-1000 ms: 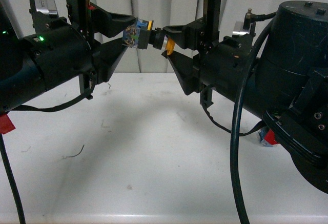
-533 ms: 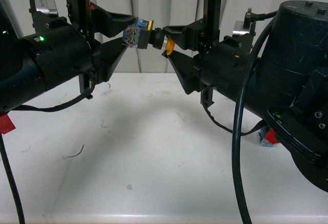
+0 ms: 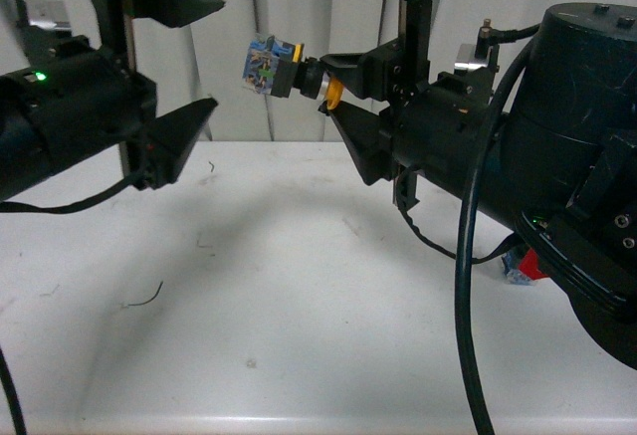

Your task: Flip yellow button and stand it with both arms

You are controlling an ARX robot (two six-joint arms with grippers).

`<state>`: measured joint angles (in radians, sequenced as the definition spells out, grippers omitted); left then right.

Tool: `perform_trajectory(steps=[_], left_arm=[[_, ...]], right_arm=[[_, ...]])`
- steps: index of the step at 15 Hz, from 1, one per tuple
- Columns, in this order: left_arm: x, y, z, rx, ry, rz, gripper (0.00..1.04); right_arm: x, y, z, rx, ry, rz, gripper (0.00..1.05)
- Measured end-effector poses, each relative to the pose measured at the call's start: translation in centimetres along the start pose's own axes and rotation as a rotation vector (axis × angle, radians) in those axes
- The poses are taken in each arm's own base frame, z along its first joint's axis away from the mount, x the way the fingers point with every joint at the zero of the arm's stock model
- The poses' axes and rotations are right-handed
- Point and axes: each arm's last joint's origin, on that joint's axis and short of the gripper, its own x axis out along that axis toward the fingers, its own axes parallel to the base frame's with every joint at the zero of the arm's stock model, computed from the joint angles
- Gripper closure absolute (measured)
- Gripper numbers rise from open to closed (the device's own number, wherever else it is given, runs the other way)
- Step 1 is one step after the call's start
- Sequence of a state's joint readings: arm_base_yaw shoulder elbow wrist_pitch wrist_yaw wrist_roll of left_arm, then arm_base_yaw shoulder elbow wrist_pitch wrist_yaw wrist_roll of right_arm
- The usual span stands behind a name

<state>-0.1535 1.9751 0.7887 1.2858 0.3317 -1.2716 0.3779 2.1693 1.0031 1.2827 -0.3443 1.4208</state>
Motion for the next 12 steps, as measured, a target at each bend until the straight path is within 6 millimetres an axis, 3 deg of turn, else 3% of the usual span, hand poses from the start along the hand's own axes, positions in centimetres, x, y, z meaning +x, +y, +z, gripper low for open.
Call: perform_trajectory(steps=[3,4,7,8,10,12], left_arm=[[-2.2,1.4,2.9,0.077,-0.054,0.054,0.07],[-3.8,1.5,4.1,0.139,-0.065,0.074,0.07],[-8.7,-2.5,6.5,0.429,-0.109,0.106,0.07],[-10.5,-3.9,6.5,0.527,-0.096,0.127,0.07],[-14.6,-6.6,4.5,0.744,-0.001,0.219,0.07],[-19.3,-10.5,0.2,1.065,0.149,0.203,0.07]], right_arm=[[-0.3,0.3,0.8,-0.005,-0.013,0.005,0.69],[-0.5,0.8,1.3,-0.013,-0.017,0.017,0.69],[-0.8,1.6,2.3,-0.029,-0.037,0.039,0.70],[-0.9,1.7,2.4,-0.031,-0.039,0.040,0.70],[-0.9,1.6,2.4,-0.029,-0.036,0.036,0.70],[-0.8,1.7,2.4,-0.031,-0.029,0.039,0.70]])
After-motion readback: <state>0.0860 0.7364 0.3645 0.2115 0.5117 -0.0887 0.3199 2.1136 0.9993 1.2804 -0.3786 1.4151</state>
